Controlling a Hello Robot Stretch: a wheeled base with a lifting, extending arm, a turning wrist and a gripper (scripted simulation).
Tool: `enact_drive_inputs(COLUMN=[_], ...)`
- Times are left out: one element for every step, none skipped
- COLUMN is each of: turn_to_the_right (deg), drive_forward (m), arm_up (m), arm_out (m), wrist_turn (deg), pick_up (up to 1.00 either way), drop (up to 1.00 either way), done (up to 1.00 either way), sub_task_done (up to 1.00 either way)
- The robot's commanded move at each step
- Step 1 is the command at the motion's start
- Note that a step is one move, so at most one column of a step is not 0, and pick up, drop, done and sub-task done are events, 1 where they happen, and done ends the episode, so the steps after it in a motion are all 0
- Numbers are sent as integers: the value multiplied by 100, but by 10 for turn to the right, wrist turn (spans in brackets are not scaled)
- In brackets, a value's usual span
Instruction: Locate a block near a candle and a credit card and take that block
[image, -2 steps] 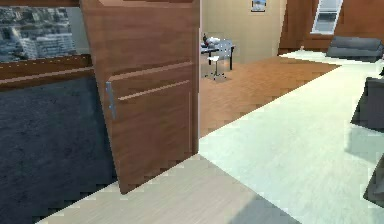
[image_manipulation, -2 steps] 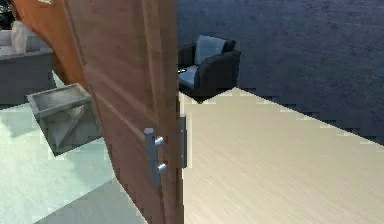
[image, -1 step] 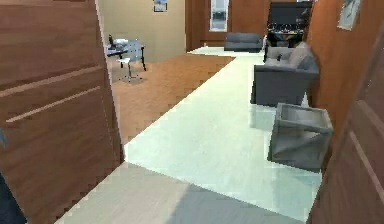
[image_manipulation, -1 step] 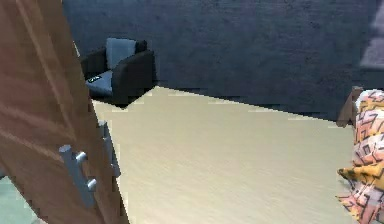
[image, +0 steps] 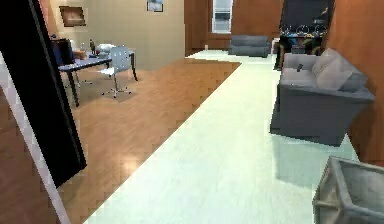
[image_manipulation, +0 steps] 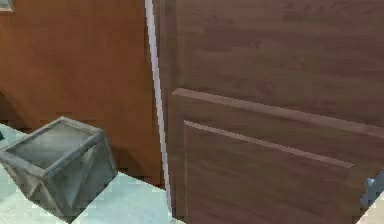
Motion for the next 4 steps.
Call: enact_drive_inputs(turn_to_the_right=[0, 120, 0, 30], drive_forward=[65, 0, 100, 0], arm_up=[0, 0, 0, 0], arm_out=[0, 0, 0, 0], wrist_turn=[0, 0, 0, 0], pick_up=[0, 0, 0, 0], drop=[0, 0, 0, 0], done=[0, 0, 0, 0], sub_task_done=[0, 0, 0, 0])
